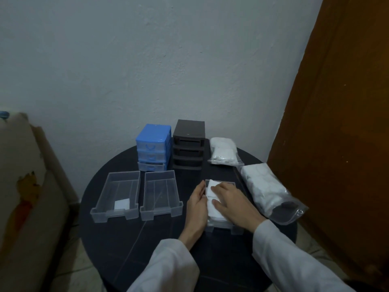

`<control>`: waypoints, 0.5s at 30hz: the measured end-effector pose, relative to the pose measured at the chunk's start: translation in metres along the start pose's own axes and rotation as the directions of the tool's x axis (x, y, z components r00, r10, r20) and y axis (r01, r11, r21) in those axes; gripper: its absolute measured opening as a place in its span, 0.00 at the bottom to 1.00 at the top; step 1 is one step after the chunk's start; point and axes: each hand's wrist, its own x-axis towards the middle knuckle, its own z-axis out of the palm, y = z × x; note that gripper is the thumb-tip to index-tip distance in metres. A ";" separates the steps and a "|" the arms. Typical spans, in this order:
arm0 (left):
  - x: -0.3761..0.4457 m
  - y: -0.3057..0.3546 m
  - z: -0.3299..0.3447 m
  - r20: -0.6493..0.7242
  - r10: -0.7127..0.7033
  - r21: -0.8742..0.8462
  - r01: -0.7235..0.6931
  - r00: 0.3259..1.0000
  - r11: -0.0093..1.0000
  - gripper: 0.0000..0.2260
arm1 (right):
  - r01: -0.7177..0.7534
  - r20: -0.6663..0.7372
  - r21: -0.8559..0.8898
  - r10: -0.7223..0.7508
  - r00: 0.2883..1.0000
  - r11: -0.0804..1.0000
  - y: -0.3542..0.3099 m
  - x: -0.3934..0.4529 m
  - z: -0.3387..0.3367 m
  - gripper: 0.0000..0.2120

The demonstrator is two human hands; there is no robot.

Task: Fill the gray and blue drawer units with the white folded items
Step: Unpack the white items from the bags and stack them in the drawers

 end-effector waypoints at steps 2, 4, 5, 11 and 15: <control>0.000 0.001 0.000 0.001 0.008 0.002 -0.008 1.000 1.000 0.21 | 0.003 0.011 -0.047 -0.002 1.000 0.999 0.001 0.000 0.003 0.18; 0.000 0.001 0.000 0.001 0.017 -0.004 -0.017 1.000 1.000 0.20 | -0.004 -0.015 -0.046 0.003 1.000 0.999 0.002 -0.001 0.005 0.19; 0.001 0.001 0.000 0.003 0.017 -0.004 -0.017 1.000 1.000 0.20 | -0.010 -0.042 -0.034 0.008 0.999 0.999 0.002 -0.002 0.005 0.19; 0.000 0.002 0.001 0.011 0.014 -0.027 -0.014 1.000 1.000 0.20 | -0.059 0.093 -0.041 0.063 0.994 0.997 -0.006 -0.008 0.007 0.26; 0.000 0.003 0.001 0.002 0.011 -0.019 -0.011 1.000 1.000 0.20 | -0.027 0.192 -0.135 0.053 0.980 0.990 -0.005 -0.004 0.014 0.26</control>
